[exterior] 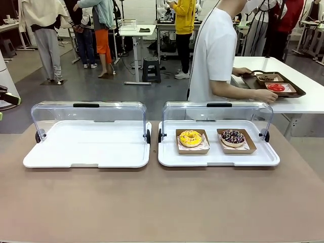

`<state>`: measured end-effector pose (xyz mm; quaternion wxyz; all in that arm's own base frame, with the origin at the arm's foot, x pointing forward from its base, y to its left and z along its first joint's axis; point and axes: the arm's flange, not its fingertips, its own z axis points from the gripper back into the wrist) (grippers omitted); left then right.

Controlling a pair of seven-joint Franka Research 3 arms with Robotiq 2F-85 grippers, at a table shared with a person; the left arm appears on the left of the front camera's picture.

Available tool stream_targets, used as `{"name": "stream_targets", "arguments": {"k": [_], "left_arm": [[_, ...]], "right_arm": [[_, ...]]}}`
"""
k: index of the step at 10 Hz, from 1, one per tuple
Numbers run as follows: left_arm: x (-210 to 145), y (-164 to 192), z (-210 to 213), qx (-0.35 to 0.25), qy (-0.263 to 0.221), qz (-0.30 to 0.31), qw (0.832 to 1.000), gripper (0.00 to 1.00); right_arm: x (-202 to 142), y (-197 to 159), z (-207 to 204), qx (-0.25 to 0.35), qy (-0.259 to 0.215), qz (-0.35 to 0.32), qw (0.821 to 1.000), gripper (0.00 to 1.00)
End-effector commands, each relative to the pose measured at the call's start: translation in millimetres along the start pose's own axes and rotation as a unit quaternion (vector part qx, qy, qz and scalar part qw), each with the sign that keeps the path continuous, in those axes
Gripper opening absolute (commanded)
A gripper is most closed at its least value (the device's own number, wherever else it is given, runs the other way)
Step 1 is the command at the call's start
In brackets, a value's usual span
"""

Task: Provide the desired donut to the person.
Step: Place the picked Paper togo box onto the Handle tray extended by the person.

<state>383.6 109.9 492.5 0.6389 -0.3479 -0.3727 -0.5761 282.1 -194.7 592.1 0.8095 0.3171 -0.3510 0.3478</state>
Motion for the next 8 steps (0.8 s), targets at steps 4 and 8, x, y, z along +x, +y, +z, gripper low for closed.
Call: {"name": "stream_targets", "arguments": {"k": [4, 8], "left_arm": [[-1.6, -1.1, 1.4, 0.0, -0.005, -0.006, 1.0, 1.0], [-1.6, -1.1, 1.4, 0.0, -0.005, -0.006, 1.0, 1.0]], "right_arm": [[1.0, -0.7, -0.8, 0.006, -0.01, 0.007, 1.0, 1.0], [1.0, -0.7, -0.8, 0.006, -0.01, 0.007, 1.0, 1.0]]}}
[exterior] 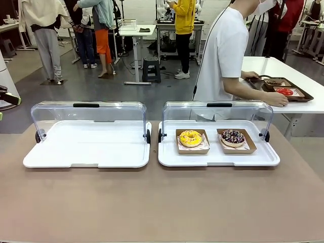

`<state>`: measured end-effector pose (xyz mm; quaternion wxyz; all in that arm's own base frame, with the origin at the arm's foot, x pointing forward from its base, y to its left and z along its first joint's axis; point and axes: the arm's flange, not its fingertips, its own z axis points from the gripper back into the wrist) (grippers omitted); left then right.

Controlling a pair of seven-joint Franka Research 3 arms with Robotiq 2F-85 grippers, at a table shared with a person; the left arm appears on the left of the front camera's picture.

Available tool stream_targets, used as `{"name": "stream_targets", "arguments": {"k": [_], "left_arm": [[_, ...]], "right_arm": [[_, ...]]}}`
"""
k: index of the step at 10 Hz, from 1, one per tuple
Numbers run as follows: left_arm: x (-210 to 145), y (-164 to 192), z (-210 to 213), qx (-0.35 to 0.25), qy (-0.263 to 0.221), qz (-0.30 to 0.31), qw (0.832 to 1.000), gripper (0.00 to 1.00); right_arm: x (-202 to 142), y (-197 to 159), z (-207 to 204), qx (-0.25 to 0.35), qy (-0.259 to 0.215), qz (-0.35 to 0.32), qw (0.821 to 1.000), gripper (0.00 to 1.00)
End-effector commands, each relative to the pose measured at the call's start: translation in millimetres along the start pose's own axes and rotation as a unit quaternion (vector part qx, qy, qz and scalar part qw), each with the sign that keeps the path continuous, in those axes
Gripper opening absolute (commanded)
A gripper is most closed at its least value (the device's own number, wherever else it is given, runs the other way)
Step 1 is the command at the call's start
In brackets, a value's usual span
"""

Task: Provide the desired donut to the person.
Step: Place the picked Paper togo box onto the Handle tray extended by the person.

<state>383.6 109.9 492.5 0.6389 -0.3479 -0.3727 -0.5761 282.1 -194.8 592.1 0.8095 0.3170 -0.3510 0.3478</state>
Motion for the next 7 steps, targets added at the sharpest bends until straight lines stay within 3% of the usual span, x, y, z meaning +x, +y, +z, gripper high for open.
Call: {"name": "stream_targets", "arguments": {"k": [1, 7], "left_arm": [[-1.6, -1.1, 1.4, 0.0, -0.005, -0.006, 1.0, 1.0], [-1.6, -1.1, 1.4, 0.0, -0.005, -0.006, 1.0, 1.0]], "right_arm": [[1.0, -0.7, -0.9, 0.006, -0.01, 0.007, 1.0, 1.0], [1.0, -0.7, -0.9, 0.006, -0.01, 0.007, 1.0, 1.0]]}}
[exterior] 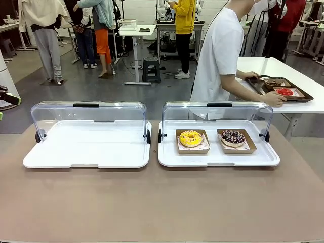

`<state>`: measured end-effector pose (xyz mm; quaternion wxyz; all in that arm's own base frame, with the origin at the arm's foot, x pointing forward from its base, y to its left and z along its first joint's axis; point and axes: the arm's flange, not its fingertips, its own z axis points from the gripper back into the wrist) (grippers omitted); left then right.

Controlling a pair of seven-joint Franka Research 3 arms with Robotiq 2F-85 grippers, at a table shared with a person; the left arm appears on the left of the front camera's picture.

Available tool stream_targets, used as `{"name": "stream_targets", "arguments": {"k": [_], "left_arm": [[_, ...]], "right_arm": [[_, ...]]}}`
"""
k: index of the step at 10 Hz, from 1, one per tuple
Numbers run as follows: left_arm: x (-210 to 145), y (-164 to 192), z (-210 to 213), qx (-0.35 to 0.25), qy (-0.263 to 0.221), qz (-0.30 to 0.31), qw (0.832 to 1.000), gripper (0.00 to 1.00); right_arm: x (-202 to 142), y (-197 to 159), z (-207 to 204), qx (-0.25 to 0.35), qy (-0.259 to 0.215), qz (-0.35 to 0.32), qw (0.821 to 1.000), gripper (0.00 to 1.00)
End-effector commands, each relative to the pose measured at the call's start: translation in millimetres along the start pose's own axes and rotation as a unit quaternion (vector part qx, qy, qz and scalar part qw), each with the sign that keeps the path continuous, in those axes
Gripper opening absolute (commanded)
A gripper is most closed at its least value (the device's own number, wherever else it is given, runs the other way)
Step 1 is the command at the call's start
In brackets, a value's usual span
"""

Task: Provide the desired donut to the person.
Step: Place the picked Paper togo box onto the Handle tray extended by the person.

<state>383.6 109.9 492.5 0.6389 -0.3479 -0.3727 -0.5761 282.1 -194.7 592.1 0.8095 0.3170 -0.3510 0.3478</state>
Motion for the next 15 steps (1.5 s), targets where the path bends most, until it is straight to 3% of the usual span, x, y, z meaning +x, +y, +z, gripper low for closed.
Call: {"name": "stream_targets", "arguments": {"k": [1, 15], "left_arm": [[-1.6, -1.1, 1.4, 0.0, -0.005, -0.006, 1.0, 1.0], [-1.6, -1.1, 1.4, 0.0, -0.005, -0.006, 1.0, 1.0]], "right_arm": [[1.0, -0.7, -0.9, 0.006, -0.01, 0.007, 1.0, 1.0], [1.0, -0.7, -0.9, 0.006, -0.01, 0.007, 1.0, 1.0]]}}
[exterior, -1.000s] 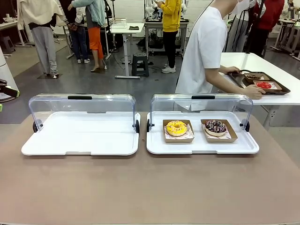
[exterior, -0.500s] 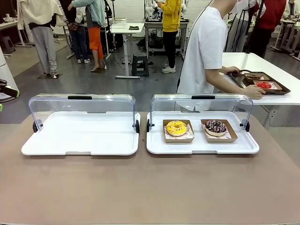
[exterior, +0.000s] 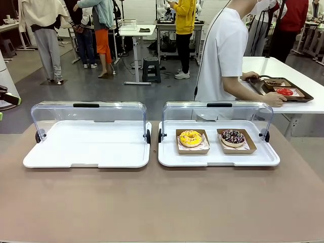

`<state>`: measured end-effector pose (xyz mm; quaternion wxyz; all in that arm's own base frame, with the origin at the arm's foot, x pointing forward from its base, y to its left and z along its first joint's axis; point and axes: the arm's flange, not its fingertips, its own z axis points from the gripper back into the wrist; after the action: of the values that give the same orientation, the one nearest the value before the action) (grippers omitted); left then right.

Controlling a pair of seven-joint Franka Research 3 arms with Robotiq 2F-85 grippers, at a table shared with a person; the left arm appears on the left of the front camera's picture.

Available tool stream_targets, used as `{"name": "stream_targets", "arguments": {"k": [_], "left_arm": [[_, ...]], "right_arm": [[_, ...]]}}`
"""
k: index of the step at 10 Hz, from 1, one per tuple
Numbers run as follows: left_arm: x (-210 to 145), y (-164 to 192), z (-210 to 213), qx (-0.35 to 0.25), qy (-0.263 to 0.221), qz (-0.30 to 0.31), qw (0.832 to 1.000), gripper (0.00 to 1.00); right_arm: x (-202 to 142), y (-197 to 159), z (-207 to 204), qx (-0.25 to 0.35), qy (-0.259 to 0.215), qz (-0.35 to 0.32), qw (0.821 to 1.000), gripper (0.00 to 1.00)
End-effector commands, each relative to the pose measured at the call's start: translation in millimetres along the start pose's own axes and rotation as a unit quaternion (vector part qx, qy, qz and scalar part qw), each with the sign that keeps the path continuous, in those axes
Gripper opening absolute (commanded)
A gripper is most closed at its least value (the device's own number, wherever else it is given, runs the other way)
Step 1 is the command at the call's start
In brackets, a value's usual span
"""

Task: Provide the desired donut to the person.
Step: Place the picked Paper togo box onto the Handle tray extended by the person.

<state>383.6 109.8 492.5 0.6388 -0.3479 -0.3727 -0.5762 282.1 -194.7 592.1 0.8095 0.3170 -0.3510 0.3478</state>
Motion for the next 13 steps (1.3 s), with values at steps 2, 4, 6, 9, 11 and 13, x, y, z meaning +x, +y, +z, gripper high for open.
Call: {"name": "stream_targets", "arguments": {"k": [2, 4, 6, 9, 11, 13], "left_arm": [[-1.6, -1.1, 1.4, 0.0, -0.005, -0.006, 1.0, 1.0], [-1.6, -1.1, 1.4, 0.0, -0.005, -0.006, 1.0, 1.0], [-1.6, -1.1, 1.4, 0.0, -0.005, -0.006, 1.0, 1.0], [-1.6, -1.1, 1.4, 0.0, -0.005, -0.006, 1.0, 1.0], [-1.6, -1.1, 1.4, 0.0, -0.005, -0.006, 1.0, 1.0], [-1.6, -1.1, 1.4, 0.0, -0.005, -0.006, 1.0, 1.0]], "right_arm": [[1.0, -0.7, -0.9, 0.006, -0.01, 0.007, 1.0, 1.0], [1.0, -0.7, -0.9, 0.006, -0.01, 0.007, 1.0, 1.0], [1.0, -0.7, -0.9, 0.006, -0.01, 0.007, 1.0, 1.0], [1.0, -0.7, -0.9, 0.006, -0.01, 0.007, 1.0, 1.0], [1.0, -0.7, -0.9, 0.006, -0.01, 0.007, 1.0, 1.0], [1.0, -0.7, -0.9, 0.006, -0.01, 0.007, 1.0, 1.0]]}}
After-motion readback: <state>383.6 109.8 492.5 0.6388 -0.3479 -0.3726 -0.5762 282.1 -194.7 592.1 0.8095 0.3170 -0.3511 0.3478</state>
